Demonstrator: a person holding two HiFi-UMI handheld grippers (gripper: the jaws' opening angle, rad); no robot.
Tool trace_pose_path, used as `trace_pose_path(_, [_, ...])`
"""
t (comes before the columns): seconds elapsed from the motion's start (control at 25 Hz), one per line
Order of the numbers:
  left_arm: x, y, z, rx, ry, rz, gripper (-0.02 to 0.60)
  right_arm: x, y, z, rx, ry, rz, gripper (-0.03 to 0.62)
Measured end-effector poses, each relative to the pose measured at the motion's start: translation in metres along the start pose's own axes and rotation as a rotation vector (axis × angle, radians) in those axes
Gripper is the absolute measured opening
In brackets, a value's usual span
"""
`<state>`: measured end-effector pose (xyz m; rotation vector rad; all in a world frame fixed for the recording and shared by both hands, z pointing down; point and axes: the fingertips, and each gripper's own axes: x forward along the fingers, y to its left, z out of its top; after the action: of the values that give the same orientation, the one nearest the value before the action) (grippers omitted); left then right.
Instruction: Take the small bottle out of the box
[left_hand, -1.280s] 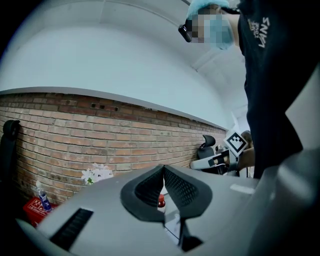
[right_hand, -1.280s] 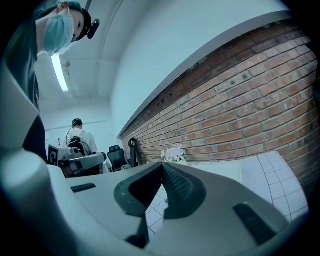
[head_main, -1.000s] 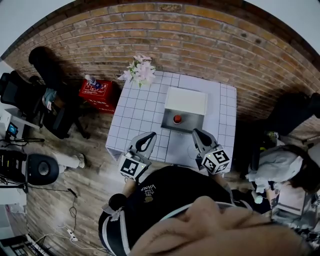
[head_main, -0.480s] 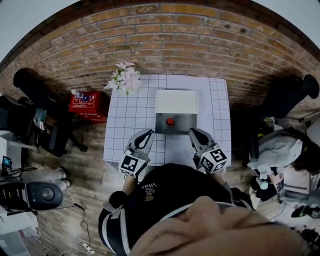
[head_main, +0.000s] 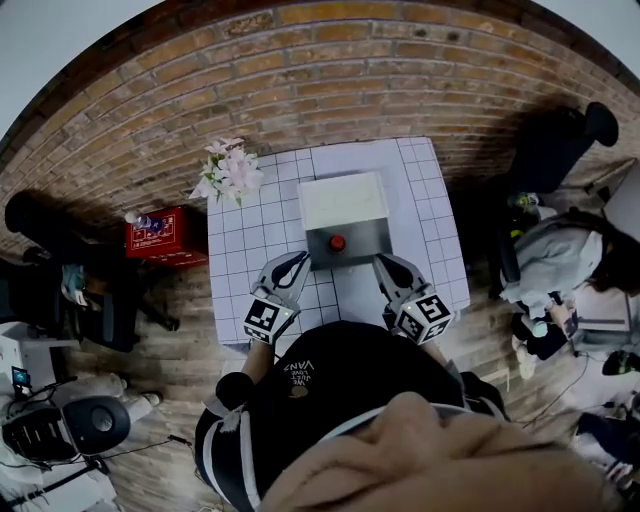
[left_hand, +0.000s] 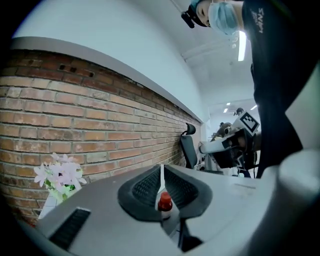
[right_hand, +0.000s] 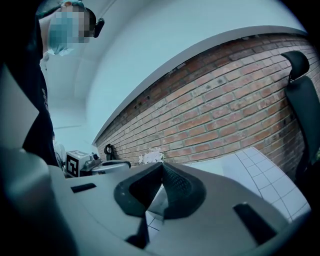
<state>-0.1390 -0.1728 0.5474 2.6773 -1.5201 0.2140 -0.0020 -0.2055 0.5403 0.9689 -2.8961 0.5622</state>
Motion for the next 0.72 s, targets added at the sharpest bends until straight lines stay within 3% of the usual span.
trace_pose_path(0.24, [0.018, -0.005, -0.022, 0.044, 0.073, -0.114, 0.012, -0.005, -0.001, -0.012, 0.018, 0.010, -0.067, -0.002])
trace_pose_path(0.52, [0.036, -0.010, -0.043, 0.036, 0.132, -0.168, 0.014, -0.010, -0.002, -0.015, 0.020, 0.015, -0.097, -0.002])
trace_pose_path(0.72, [0.048, -0.010, -0.060, 0.006, 0.178, -0.191, 0.085, -0.017, -0.007, -0.018, 0.022, 0.014, -0.115, -0.002])
